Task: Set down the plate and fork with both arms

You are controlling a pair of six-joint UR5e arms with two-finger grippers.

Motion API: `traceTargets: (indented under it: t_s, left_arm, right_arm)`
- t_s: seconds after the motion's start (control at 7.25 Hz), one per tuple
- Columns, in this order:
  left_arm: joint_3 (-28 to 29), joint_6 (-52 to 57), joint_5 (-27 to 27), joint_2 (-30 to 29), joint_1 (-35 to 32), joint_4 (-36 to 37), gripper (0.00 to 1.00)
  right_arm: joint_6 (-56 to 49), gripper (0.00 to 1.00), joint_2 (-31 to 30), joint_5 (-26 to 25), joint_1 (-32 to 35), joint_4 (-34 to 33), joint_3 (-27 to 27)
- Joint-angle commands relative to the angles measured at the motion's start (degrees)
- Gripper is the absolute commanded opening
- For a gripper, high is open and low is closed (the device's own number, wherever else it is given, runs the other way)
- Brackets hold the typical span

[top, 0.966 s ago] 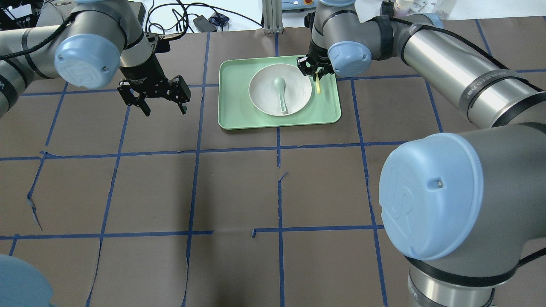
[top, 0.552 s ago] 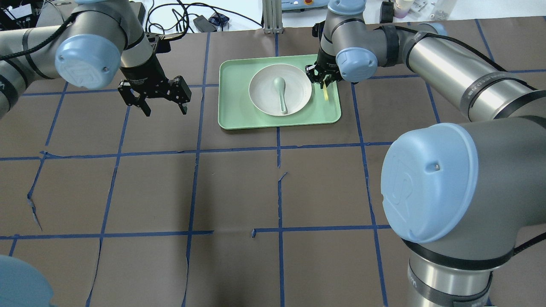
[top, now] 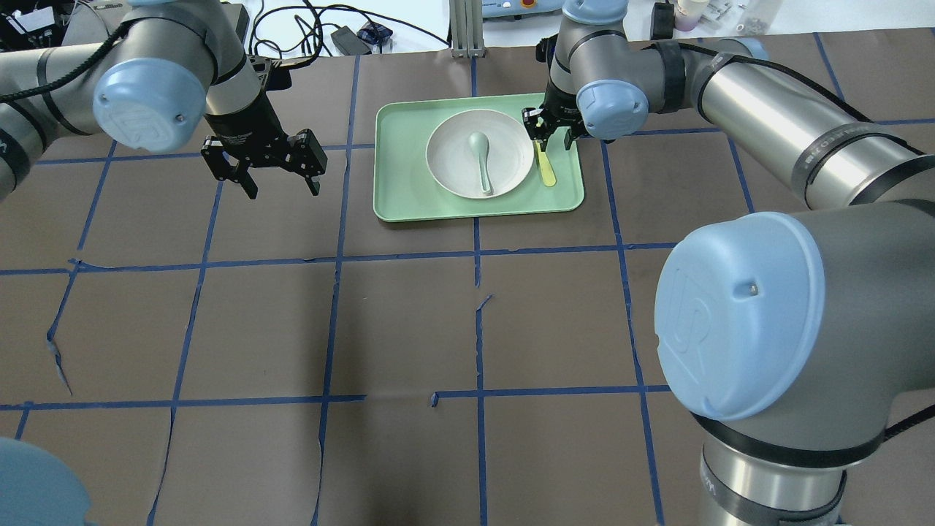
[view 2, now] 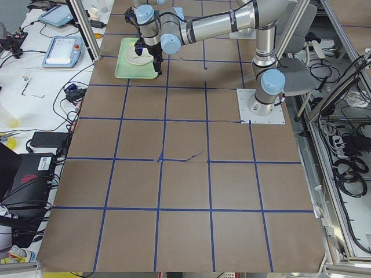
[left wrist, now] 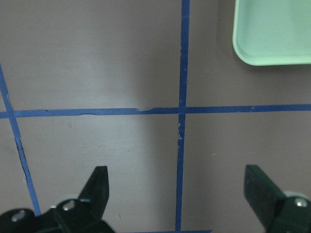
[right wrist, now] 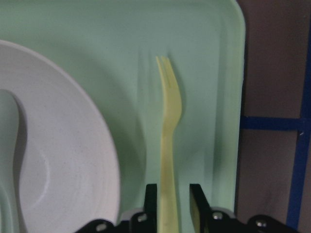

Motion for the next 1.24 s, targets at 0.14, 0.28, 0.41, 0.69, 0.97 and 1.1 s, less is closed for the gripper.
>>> traceTargets:
  t_s: [0.14, 0.28, 0.41, 0.69, 0.97, 1.1]
  left_arm:
    - [0.0, -0.2, 1.8, 1.9, -0.1, -0.6, 1.0]
    - [-0.1, -0.8, 1.8, 3.3, -0.8, -1.0, 1.0]
    - [-0.2, -1.0, 1.8, 5.0, -1.0, -2.0, 1.0]
    - [-0.5, -8.0, 2.0, 8.5, -1.6, -6.2, 1.0]
    - [-3.0, -9.0, 5.9, 10.4, -7.3, -6.0, 1.0]
    - [-3.2, -8.9, 5.4, 10.5, -8.7, -6.0, 1.0]
  right_arm:
    - [0.1, 1.0, -7.4, -0.7, 0.0, 9.0, 0.7]
    - [0.0, 1.0, -10.9, -0.7, 0.0, 13.8, 1.5]
    - [-0.5, 1.0, -15.0, -0.8, -0.1, 15.2, 3.3]
    - [-0.7, 1.0, -24.1, -1.8, -0.4, 22.6, 8.6]
    - [-0.7, 1.0, -28.5, -3.0, -0.5, 27.5, 9.1]
    - [-0.7, 1.0, -29.6, -3.0, -0.4, 29.6, 9.1]
